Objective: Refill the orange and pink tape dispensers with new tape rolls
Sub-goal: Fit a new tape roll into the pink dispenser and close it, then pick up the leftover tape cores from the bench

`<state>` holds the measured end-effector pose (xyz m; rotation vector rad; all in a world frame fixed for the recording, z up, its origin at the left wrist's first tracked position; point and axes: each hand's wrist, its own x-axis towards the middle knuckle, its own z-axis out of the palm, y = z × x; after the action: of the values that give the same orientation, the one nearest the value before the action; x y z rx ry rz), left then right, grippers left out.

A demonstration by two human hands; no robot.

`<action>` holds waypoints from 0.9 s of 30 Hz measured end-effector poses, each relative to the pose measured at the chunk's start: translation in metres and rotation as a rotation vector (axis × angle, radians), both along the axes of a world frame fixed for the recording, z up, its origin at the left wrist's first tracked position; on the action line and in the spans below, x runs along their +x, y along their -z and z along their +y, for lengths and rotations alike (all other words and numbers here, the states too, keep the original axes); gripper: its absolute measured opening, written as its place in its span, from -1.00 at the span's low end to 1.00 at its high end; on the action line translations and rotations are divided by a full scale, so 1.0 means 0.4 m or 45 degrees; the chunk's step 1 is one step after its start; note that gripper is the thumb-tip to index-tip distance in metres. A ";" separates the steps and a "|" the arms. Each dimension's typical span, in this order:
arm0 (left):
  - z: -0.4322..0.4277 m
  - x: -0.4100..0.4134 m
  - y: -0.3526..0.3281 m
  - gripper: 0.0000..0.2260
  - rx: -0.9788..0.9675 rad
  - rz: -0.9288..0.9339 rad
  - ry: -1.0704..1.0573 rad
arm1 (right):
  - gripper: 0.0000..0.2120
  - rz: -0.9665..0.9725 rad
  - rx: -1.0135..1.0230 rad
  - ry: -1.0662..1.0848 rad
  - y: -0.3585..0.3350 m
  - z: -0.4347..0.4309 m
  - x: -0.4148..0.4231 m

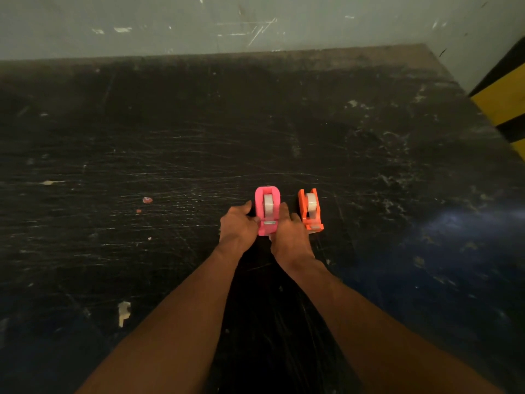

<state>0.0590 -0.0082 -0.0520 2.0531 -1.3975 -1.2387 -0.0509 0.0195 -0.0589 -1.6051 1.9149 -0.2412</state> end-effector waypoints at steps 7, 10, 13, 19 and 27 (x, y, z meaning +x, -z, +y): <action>0.125 0.014 -0.034 -0.53 -0.017 -0.246 0.063 | -0.13 0.037 0.070 0.025 -0.035 0.091 -0.012; 0.206 0.027 -0.062 -0.55 -0.010 -0.330 0.156 | -0.26 0.067 0.078 0.009 -0.057 0.191 -0.032; 0.296 0.037 -0.099 -0.55 -0.022 -0.371 0.291 | -0.46 0.163 0.008 -0.018 -0.087 0.304 -0.064; 0.497 0.036 -0.142 -0.66 -0.206 -0.405 0.527 | -0.64 0.261 -0.105 0.051 -0.138 0.549 -0.113; 0.773 0.008 -0.116 -0.63 -0.138 -0.279 0.635 | -0.64 0.334 -0.023 0.122 -0.130 0.843 -0.147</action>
<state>0.0623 0.3009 -0.0058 1.8709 -2.1242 -1.1000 -0.1096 0.3566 -0.0070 -1.6242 2.1963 -0.0903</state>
